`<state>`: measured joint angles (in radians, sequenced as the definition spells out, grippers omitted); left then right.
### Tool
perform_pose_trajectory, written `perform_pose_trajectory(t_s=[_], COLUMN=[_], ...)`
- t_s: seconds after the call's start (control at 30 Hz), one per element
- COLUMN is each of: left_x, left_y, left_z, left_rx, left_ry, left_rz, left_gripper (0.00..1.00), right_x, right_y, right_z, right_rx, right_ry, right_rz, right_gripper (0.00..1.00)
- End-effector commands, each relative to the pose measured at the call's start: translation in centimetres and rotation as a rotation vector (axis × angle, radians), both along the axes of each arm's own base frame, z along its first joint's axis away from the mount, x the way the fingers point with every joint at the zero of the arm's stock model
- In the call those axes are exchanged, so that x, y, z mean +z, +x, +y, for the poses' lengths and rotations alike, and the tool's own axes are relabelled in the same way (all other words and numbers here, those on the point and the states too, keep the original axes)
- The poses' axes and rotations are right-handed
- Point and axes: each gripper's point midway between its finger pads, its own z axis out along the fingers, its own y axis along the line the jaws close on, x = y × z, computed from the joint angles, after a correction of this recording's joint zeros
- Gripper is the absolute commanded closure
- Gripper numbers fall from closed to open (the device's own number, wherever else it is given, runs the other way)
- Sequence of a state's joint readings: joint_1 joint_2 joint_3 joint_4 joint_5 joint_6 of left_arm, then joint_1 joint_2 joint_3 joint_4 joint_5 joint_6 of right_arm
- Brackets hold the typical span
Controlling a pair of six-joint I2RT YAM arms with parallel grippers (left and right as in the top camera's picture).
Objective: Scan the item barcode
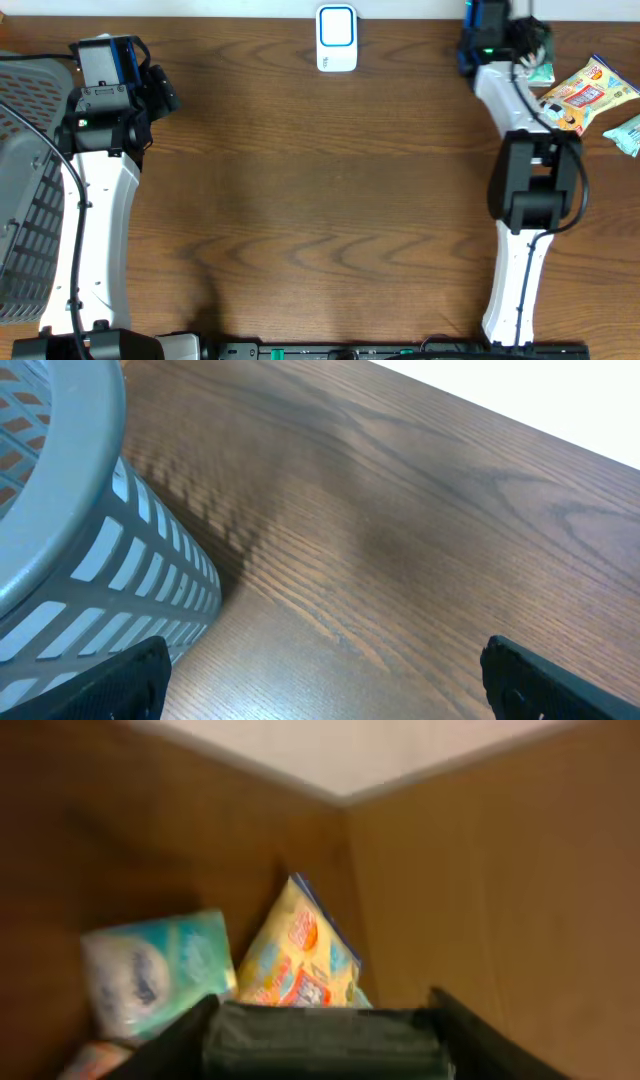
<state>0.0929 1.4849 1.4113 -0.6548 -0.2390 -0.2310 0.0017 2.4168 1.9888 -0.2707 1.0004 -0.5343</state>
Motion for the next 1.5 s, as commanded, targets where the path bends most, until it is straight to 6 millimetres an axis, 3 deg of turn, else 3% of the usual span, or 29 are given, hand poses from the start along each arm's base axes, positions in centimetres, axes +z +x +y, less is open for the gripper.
perform_pose_trajectory(t_s=[0.0,0.17,0.27,0.33,0.43,0.63,0.8,0.93,1.1,1.23,1.47], left_x=[0.1,0.1,0.1,0.1,0.1,0.1,0.1,0.1,0.1,0.1,0.1], left_y=[0.0,0.0,0.0,0.1,0.1,0.0,0.0,0.1,0.1,0.1,0.0], left_z=[0.3,0.3,0.3,0.3,0.3,0.3,0.3,0.3,0.3,0.3,0.3], left_rx=[0.002,0.001,0.001,0.002,0.002,0.001,0.001,0.001,0.002,0.002,0.002], left_ry=[0.014,0.015,0.015,0.014,0.014,0.015,0.015,0.015,0.014,0.014,0.014], left_rz=[0.007,0.007,0.007,0.007,0.007,0.007,0.007,0.007,0.007,0.007,0.007], left_gripper=[0.03,0.02,0.02,0.02,0.02,0.02,0.02,0.02,0.02,0.02,0.02], right_x=[0.8,-0.6,-2.2,-2.2,0.1,7.8,13.2,16.2,18.9,18.9,14.6], right_y=[-1.4,-2.4,-2.2,-2.2,-2.8,-5.6,-11.1,-16.3,-22.6,-26.2,-31.1], right_z=[-1.7,-2.1,0.1,1.6,2.3,4.7,8.0,10.2,11.3,12.4,13.9], right_rx=[-0.117,-0.123,-0.043,-0.003,-0.003,0.026,0.096,0.144,0.153,0.181,0.227], right_ry=[0.045,0.109,0.288,0.413,0.486,0.659,0.800,0.905,0.925,0.929,0.954], right_rz=[-0.119,-0.075,-0.043,-0.052,-0.105,-0.229,-0.186,-0.125,-0.082,-0.059,-0.021], right_gripper=[0.30,0.03,0.01,0.01,0.01,0.01,0.01,0.01,0.01,0.01,0.01])
